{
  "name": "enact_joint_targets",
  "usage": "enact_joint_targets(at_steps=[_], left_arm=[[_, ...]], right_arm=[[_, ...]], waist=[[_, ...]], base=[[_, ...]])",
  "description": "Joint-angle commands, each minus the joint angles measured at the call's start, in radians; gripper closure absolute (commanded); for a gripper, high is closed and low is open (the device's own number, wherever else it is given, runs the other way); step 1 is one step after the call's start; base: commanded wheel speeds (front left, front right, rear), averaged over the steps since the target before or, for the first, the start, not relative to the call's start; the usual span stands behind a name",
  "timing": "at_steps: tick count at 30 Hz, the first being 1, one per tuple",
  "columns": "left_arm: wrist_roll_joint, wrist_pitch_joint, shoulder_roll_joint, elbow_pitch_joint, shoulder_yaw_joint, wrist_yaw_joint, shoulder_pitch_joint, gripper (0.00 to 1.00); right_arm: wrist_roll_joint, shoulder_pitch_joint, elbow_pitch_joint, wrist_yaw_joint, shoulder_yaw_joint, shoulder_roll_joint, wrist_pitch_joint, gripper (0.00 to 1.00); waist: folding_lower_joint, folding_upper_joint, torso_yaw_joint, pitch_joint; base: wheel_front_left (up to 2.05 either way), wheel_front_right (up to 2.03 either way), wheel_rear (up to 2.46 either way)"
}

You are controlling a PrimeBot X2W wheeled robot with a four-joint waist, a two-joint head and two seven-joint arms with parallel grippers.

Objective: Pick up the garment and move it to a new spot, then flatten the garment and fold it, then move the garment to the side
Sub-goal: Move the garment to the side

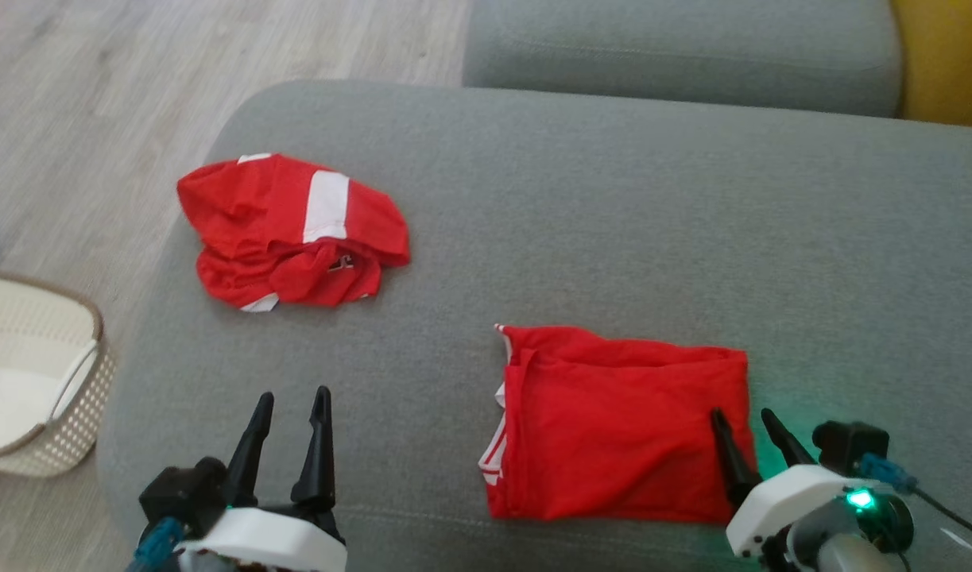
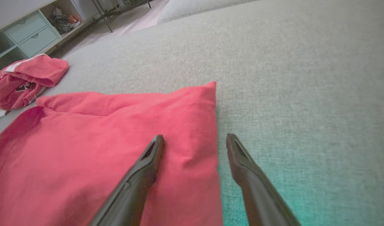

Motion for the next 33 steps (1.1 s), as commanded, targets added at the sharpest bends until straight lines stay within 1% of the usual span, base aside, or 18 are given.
enact_joint_targets(at_steps=[1,5,8,10,12,17,19,23,27,30,33], left_arm=[[0.010,-0.012,-0.003,-0.028,0.038,-0.006,-0.057,0.00],[0.013,-0.012,-0.003,-0.027,0.039,-0.007,-0.057,0.00],[0.013,-0.012,-0.003,-0.026,0.037,-0.006,-0.061,0.00],[0.015,-0.012,-0.003,-0.025,0.035,-0.008,-0.066,0.00],[0.017,-0.012,-0.003,-0.025,0.035,-0.008,-0.067,0.00],[0.026,-0.012,-0.003,-0.029,0.040,-0.009,-0.061,0.00],[0.028,-0.012,-0.003,-0.033,0.043,-0.011,-0.058,0.00],[0.031,-0.012,-0.003,-0.044,0.046,-0.014,-0.052,0.00],[0.040,-0.012,-0.003,-0.056,0.042,-0.021,-0.061,0.00],[0.058,-0.012,-0.003,-0.067,0.028,-0.035,-0.098,0.00],[0.098,-0.012,-0.003,-0.063,0.012,-0.057,-0.152,0.00]], right_arm=[[0.000,-0.047,0.013,0.000,0.009,-0.008,-0.003,0.00],[0.013,-0.076,0.099,0.000,0.005,-0.008,-0.009,0.00],[0.024,-0.095,0.147,0.000,0.027,-0.008,-0.019,0.00],[0.032,-0.106,0.170,0.000,0.055,-0.008,-0.025,1.00],[0.017,-0.117,0.188,0.000,0.075,-0.008,-0.030,1.00],[-0.037,-0.141,0.194,0.000,0.071,-0.008,-0.038,1.00],[-0.100,-0.156,0.178,0.000,0.073,-0.008,-0.040,1.00],[-0.178,-0.194,0.128,0.000,0.087,-0.008,-0.037,1.00],[-0.292,-0.253,0.083,0.000,0.090,-0.012,0.007,1.00],[-0.338,-0.312,0.054,0.000,0.124,-0.042,0.045,1.00],[-0.352,-0.385,0.039,0.000,0.195,-0.098,0.077,1.00]], waist=[[0.0000,0.0000,0.014,0.011],[0.0000,0.0000,0.024,0.012],[0.0000,0.0000,0.027,0.013],[0.0000,0.0000,0.026,0.012],[0.0000,0.0000,0.020,0.007],[0.0000,0.0000,0.002,-0.008],[0.0000,0.0000,-0.013,-0.013],[0.0000,0.0000,-0.056,-0.015],[0.0000,0.0000,-0.114,0.012],[0.0000,0.0000,-0.159,0.056],[0.0000,0.0000,-0.209,0.114]], base=[[0.00,0.00,0.00],[0.00,0.00,0.00],[0.00,0.00,0.00],[0.00,0.00,0.00],[0.00,0.00,0.00],[0.00,0.00,0.00],[0.00,0.00,0.00],[0.00,0.00,0.00],[0.00,0.00,0.00],[0.00,0.00,0.00],[0.00,0.00,0.00]])
